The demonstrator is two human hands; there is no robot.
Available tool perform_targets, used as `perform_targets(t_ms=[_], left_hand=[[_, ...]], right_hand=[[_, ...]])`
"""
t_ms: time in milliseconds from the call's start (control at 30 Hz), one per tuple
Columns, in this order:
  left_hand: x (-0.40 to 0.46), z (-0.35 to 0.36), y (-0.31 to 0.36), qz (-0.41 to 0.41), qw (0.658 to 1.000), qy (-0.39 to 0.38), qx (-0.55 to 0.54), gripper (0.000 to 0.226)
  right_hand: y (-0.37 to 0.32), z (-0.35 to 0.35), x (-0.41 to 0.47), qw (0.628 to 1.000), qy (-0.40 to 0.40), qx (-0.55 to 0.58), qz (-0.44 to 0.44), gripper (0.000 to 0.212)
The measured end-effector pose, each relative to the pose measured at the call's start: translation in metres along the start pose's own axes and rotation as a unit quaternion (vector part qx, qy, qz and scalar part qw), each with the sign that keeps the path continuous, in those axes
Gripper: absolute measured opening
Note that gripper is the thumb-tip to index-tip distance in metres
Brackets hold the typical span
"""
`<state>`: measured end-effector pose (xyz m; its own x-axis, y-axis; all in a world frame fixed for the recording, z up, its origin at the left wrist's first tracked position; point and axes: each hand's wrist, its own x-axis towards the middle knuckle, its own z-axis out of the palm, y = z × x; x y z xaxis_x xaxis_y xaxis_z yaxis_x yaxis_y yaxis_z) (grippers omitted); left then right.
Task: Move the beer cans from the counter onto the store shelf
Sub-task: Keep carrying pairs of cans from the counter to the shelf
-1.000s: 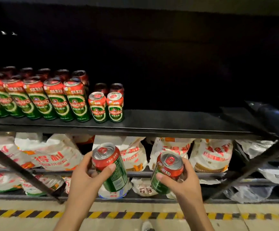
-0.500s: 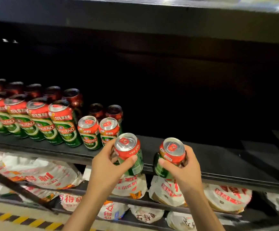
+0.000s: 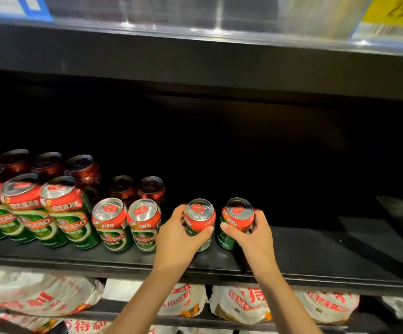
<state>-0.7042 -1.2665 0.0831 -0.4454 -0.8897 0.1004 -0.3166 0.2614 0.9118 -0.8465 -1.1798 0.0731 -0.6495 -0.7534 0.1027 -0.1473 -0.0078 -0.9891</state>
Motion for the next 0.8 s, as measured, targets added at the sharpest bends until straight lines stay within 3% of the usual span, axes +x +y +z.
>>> perform_targets(t_ms=[233,400,567,800], left_hand=[[0.011,0.006,-0.008,-0.02,0.999,0.023,0.01,0.044],[0.007,0.01,-0.011,-0.007,1.0,0.024,-0.009,0.052],[-0.002,0.014,-0.034,0.001,0.999,-0.026,-0.038,0.076],[-0.004,0.019,-0.053,-0.01,0.999,-0.003,-0.031,0.07]], right_hand=[[0.009,0.007,0.012,1.0,-0.003,-0.008,-0.002,0.052],[0.018,0.008,0.01,0.999,-0.035,-0.001,0.002,0.055],[0.036,0.002,0.005,0.996,-0.079,-0.043,-0.003,0.059],[0.046,0.003,0.007,0.996,-0.057,-0.071,-0.012,0.061]])
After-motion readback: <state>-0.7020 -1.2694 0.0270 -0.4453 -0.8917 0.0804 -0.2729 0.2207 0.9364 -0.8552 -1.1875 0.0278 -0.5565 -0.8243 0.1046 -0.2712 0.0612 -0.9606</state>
